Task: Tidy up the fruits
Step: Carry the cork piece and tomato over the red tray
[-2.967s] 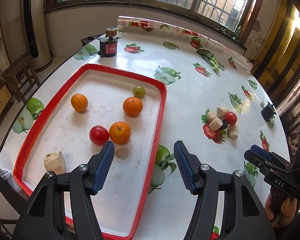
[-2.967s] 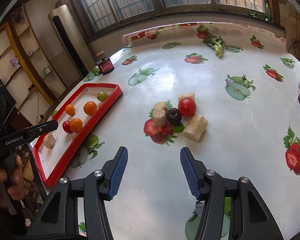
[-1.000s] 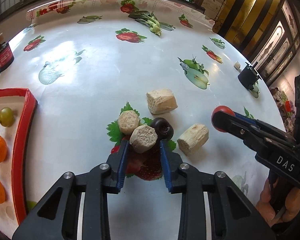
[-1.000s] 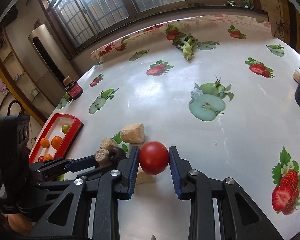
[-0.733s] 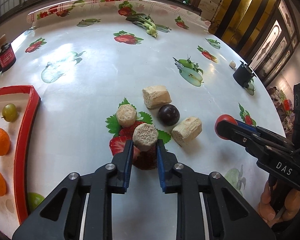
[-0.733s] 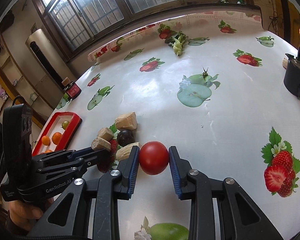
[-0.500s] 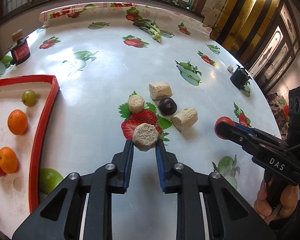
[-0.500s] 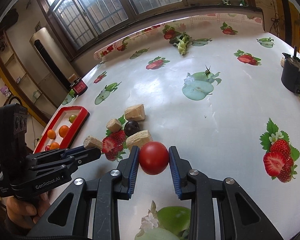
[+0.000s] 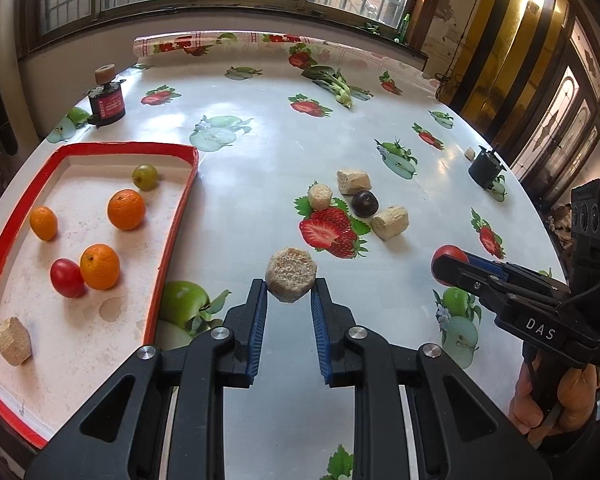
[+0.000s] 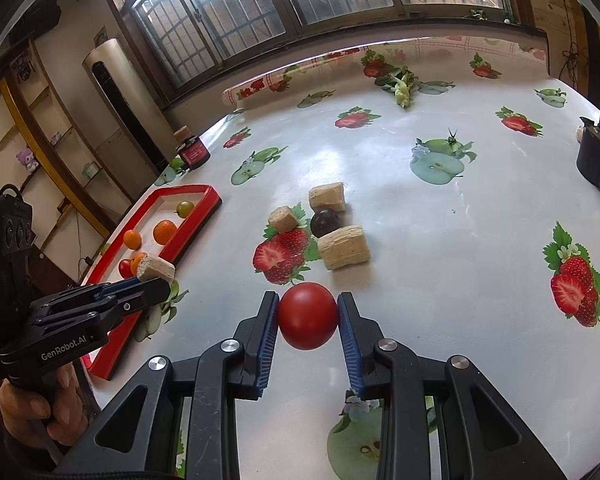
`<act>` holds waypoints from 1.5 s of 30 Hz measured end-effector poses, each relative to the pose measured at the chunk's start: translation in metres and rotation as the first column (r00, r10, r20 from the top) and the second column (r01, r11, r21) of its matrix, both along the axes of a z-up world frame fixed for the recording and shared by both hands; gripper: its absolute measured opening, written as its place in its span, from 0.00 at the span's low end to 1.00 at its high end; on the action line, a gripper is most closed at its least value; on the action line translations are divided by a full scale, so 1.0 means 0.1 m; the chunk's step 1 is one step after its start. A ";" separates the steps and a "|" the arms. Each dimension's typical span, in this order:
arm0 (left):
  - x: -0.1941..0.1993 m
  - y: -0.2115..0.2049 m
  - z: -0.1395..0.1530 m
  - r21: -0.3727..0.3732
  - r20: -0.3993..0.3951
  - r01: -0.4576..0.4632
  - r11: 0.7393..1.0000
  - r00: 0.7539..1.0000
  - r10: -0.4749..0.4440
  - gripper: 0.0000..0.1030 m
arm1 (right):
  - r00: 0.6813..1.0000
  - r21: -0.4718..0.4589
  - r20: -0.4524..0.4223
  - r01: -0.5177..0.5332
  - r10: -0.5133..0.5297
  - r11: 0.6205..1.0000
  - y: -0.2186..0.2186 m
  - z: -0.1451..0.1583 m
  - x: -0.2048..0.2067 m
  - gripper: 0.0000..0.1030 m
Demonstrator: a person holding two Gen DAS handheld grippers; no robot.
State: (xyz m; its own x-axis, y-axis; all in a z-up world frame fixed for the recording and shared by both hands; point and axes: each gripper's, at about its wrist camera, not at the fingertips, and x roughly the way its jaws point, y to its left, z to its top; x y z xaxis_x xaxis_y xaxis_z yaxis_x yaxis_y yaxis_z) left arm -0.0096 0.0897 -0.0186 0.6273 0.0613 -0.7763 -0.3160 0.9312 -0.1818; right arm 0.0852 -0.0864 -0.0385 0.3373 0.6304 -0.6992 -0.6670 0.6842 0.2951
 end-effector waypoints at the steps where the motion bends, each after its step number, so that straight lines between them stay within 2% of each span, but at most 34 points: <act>1: -0.04 0.02 0.01 0.004 0.002 -0.008 1.000 1.000 0.008 0.19 | 1.000 0.001 0.002 -0.005 0.005 1.000 0.01 0.01 -0.03 0.30; 14: -0.39 0.21 0.08 0.020 0.019 -0.073 0.997 0.997 0.073 0.19 | 0.998 -0.009 0.024 -0.066 0.066 0.998 0.21 0.06 -0.29 0.30; 45: -0.84 0.60 0.04 -0.002 0.026 -0.176 0.984 0.984 0.176 0.19 | 0.985 -0.034 0.042 -0.166 0.168 0.985 0.62 0.10 -0.61 0.30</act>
State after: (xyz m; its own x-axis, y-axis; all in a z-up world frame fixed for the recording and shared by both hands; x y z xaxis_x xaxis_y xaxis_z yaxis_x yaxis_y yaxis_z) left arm -0.0940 0.1500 -0.0148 0.6268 0.1732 -0.7597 -0.4703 0.8614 -0.1917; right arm 0.0245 -0.0242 -0.0284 0.2606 0.6593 -0.7053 -0.7848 0.5701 0.2430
